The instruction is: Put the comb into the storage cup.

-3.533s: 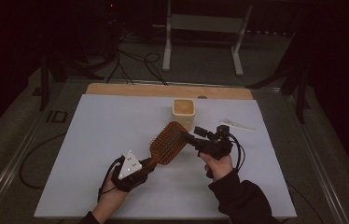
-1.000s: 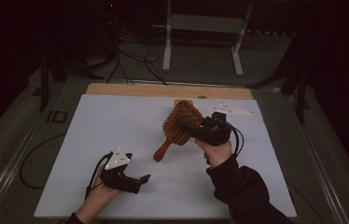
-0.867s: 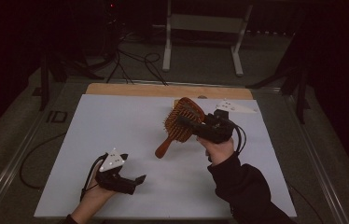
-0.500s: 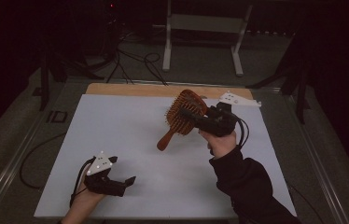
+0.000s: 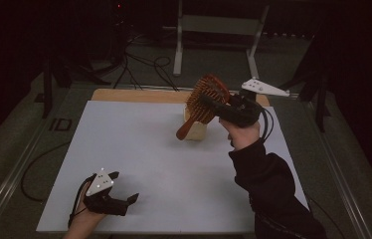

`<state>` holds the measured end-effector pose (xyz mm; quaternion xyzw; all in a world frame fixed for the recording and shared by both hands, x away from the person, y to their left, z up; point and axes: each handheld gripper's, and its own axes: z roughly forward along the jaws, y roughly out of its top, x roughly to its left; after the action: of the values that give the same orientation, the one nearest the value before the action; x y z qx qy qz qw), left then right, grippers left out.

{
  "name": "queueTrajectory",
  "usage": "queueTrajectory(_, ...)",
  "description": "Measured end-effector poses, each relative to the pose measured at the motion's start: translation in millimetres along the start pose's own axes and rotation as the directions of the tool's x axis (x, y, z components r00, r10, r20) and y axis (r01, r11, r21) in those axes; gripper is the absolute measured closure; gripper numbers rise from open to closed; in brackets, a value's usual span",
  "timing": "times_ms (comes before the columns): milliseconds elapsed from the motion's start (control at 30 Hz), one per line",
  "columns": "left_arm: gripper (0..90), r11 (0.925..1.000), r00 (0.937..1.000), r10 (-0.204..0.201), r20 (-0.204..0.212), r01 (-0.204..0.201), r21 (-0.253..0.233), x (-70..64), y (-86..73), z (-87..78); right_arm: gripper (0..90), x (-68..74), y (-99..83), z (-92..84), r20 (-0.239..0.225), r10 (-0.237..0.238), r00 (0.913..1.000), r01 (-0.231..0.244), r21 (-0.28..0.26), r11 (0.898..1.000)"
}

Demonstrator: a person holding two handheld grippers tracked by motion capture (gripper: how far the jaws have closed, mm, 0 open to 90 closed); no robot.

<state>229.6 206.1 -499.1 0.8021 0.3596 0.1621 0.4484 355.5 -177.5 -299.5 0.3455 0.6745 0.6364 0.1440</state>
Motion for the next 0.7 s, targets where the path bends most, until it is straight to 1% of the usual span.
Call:
queueTrajectory(133, 0.0, 0.9998, 0.9999, 0.000, -0.014, 0.000, -0.020, 1.6, -1.3, -2.9, 52.9, -6.1, 8.1, 0.6, 0.041, -0.026, 0.9988, 0.026, -0.018, 0.999)
queueTrajectory(267, 0.0, 0.9995, 0.9999, -0.007, -0.011, 0.007, -0.030, 2.1, -2.5, -3.5, 52.9, -14.8, 16.6, 2.6, 0.078, -0.029, 0.9965, 0.031, -0.030, 0.999)
queueTrajectory(333, 0.0, 0.9995, 0.9999, 0.001, -0.014, -0.002, -0.032, 1.7, -2.5, -3.5, 52.9, -19.1, 21.0, 5.2, 0.092, -0.032, 0.9953, 0.035, -0.033, 0.999)
queueTrajectory(400, 0.0, 0.9993, 0.9998, 0.008, -0.018, -0.009, -0.037, 0.8, -2.3, -3.2, 52.9, -22.4, 24.5, 8.7, 0.107, -0.051, 0.9929, 0.055, -0.028, 0.998)
queueTrajectory(467, 0.0, 0.9992, 0.9998, 0.010, -0.015, -0.011, -0.038, 0.3, -2.7, -2.7, 52.9, -25.8, 26.2, 13.0, 0.124, -0.059, 0.9906, 0.062, -0.022, 0.998)
queueTrajectory(567, 0.0, 0.9992, 0.9998, 0.015, -0.012, -0.016, -0.036, -0.2, -3.3, -2.6, 52.9, -32.4, 25.5, 21.3, 0.144, -0.058, 0.9880, 0.060, -0.011, 0.998)
queueTrajectory(700, 0.0, 0.9987, 0.9998, 0.014, -0.013, -0.015, -0.049, 0.0, -3.1, -3.5, 52.9, -41.3, 20.4, 33.4, 0.176, -0.061, 0.9826, 0.059, 0.016, 0.998)
